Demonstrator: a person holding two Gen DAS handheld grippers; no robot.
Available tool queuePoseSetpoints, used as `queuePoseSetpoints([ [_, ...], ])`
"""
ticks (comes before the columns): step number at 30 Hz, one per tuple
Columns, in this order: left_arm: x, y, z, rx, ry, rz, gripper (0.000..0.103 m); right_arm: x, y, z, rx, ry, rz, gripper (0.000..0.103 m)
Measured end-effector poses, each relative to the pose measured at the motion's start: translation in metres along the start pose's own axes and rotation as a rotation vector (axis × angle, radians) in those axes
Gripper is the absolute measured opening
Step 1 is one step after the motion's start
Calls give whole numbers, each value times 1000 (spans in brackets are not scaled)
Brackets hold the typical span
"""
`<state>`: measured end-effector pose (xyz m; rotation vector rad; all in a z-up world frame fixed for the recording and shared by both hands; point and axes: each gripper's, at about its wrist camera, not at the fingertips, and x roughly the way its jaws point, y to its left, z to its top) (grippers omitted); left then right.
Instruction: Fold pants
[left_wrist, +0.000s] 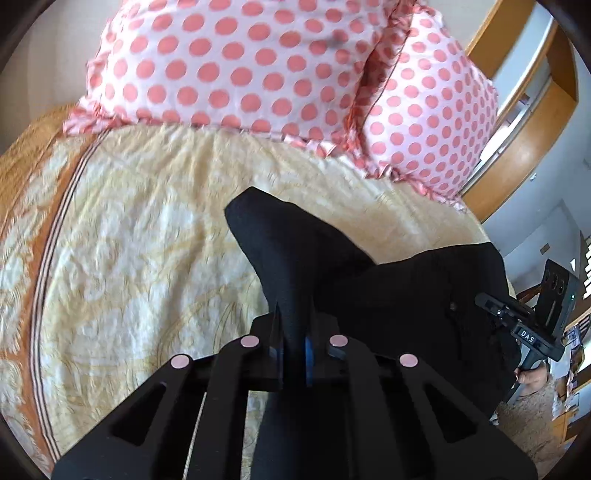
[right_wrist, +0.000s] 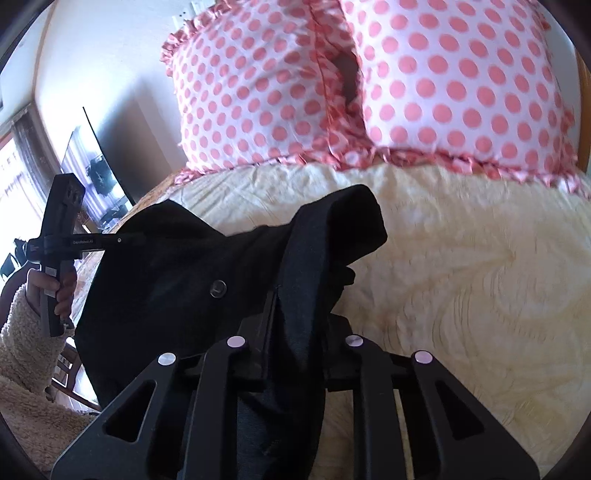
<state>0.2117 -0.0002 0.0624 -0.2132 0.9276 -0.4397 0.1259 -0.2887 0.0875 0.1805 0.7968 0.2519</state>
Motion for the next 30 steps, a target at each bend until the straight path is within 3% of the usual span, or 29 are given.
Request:
queuePoseSetpoints([
  [5,0,-14,40,65,-74,49,7,16,5,39,-54,-22,-50,17],
  [12,32,0,114,65,-189,146,7,58,-23,112,3,-131,-81,17],
  [15,62,23,132,15,-135,170,7,91,-44,126,53,-90,-112,17],
  [18,96,42,127,-32,-42,190,8,131,-61,117,112,46,-175,17],
  [22,119,47,119,-49,-43,231,14,147,-56,111,110,89,-275,21],
  [24,120,44,120,-46,-55,275,23,149,-51,110,93,96,-336,34],
  [25,119,42,122,-42,-58,296,30,149,-48,109,78,92,-367,35],
  [27,104,37,122,-25,-90,320,31,139,-47,106,71,77,-404,55],
  [28,92,32,121,-11,-120,335,37,129,-46,106,79,57,-430,59],
  [29,78,26,117,7,-157,349,51,118,-48,104,88,26,-452,64],
  [30,57,16,109,35,-213,350,59,104,-47,102,96,-15,-476,65],
])
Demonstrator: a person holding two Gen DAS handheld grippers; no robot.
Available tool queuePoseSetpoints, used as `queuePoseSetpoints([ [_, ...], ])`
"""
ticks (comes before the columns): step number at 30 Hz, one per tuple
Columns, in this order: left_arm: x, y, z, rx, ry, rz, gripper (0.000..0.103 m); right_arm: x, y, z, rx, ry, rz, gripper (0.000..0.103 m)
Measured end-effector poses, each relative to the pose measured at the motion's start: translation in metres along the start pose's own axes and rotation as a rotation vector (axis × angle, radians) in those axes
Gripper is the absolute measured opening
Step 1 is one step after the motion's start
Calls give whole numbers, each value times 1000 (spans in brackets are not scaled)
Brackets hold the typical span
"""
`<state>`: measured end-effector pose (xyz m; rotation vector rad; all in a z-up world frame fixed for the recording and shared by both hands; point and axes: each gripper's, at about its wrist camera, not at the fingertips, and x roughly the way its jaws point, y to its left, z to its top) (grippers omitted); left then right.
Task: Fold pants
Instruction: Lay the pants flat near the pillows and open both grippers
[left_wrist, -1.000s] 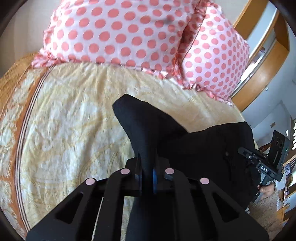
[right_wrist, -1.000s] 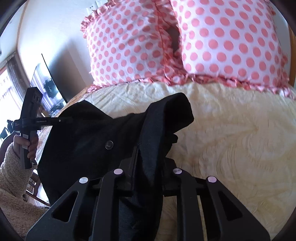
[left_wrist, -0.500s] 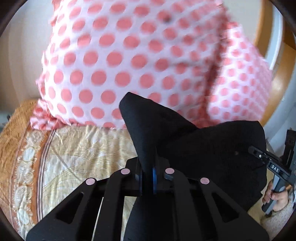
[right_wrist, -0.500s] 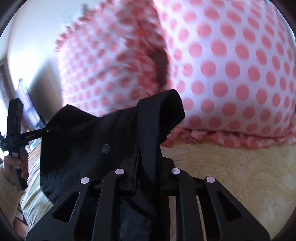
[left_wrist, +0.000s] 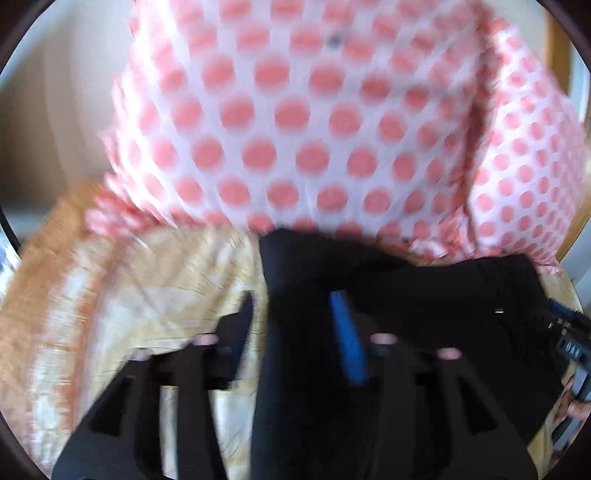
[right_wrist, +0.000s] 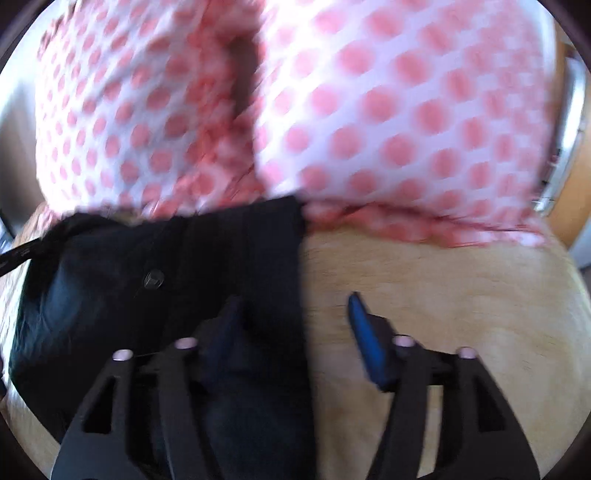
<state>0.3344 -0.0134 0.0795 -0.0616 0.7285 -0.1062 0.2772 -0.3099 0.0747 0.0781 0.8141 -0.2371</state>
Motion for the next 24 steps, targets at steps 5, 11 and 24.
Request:
queuePoseSetpoints([
  [5,-68,-36,-34,85,-46,-162,77,-65,14,-18,-65,-131,86,65],
  [11,-49,-82,-87,188,126,-185,77,-55,75,-55,-275,23,110,66],
  [24,-71,-70,-110,124,70,-104,95,-75,65,-79,-147,9,55,96],
])
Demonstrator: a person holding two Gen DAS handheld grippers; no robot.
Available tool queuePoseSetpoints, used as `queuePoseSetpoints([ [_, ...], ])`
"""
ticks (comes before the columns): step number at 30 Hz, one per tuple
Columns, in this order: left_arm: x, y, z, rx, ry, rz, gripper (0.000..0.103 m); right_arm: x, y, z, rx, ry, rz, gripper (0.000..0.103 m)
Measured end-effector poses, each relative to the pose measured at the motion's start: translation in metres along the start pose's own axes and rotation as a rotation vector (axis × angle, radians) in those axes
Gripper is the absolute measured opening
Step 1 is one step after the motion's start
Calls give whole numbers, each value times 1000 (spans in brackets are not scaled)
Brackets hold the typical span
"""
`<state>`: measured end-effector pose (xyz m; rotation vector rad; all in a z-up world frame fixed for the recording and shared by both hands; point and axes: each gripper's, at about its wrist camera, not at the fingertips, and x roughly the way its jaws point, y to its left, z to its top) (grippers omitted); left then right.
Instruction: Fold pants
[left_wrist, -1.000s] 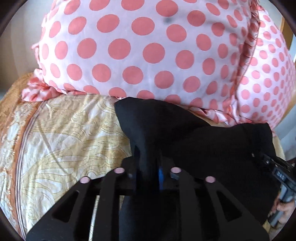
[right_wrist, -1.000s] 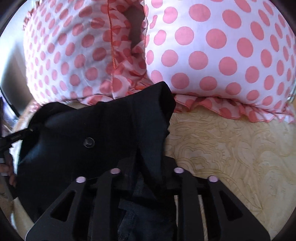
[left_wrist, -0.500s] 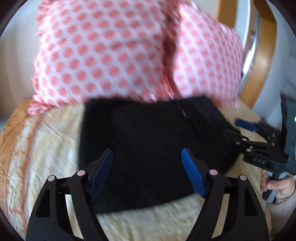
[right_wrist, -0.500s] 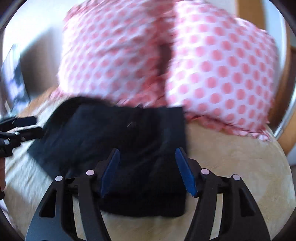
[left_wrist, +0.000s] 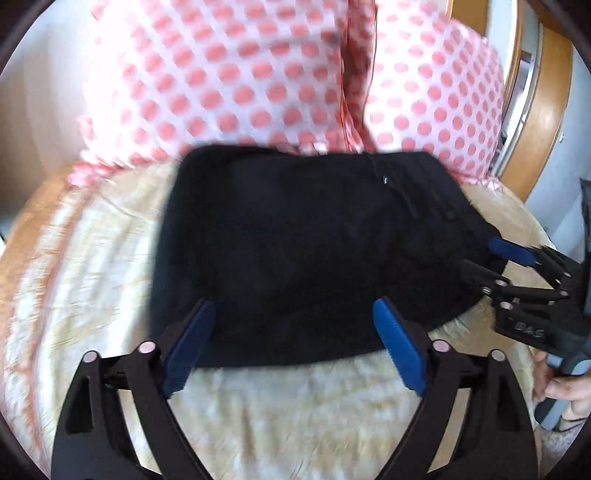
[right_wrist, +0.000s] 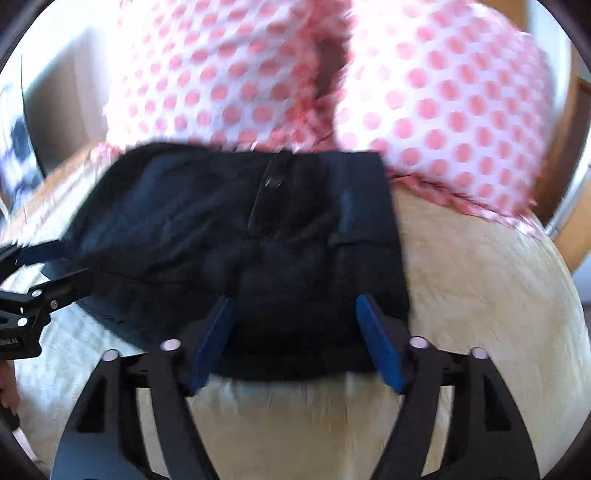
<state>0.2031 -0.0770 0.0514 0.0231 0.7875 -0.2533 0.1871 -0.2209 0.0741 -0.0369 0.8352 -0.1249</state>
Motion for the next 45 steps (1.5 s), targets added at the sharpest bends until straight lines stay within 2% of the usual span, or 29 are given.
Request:
queuePoseSetpoints([
  [1,-14,1,-7,2,-42,35,101,-14,0,-8,20,-33,-8,97],
  [4,-39,0,-29,23,-98,89,101,-35,8,-34,36,-60,6,97],
  [6,-43,-1,-41,23,-89,114,101,-36,13,-50,49,-33,14,97],
  [10,-43,0,-57,4,-47,114,101,-31,21,-70,83,24,38,97],
  [14,-42,1,-67,-1,-30,146,101,-30,24,-76,106,46,50,98],
  [23,-40,9,-78,-36,-5,163,101,-30,28,-81,101,58,50,98],
  [28,-33,11,-79,-48,41,140,101,-27,34,-79,49,89,30,102],
  [31,-29,8,-77,-32,63,158,101,-26,33,-80,59,92,32,102],
  [45,-27,8,-76,-29,71,158,101,-27,33,-79,60,91,33,102],
])
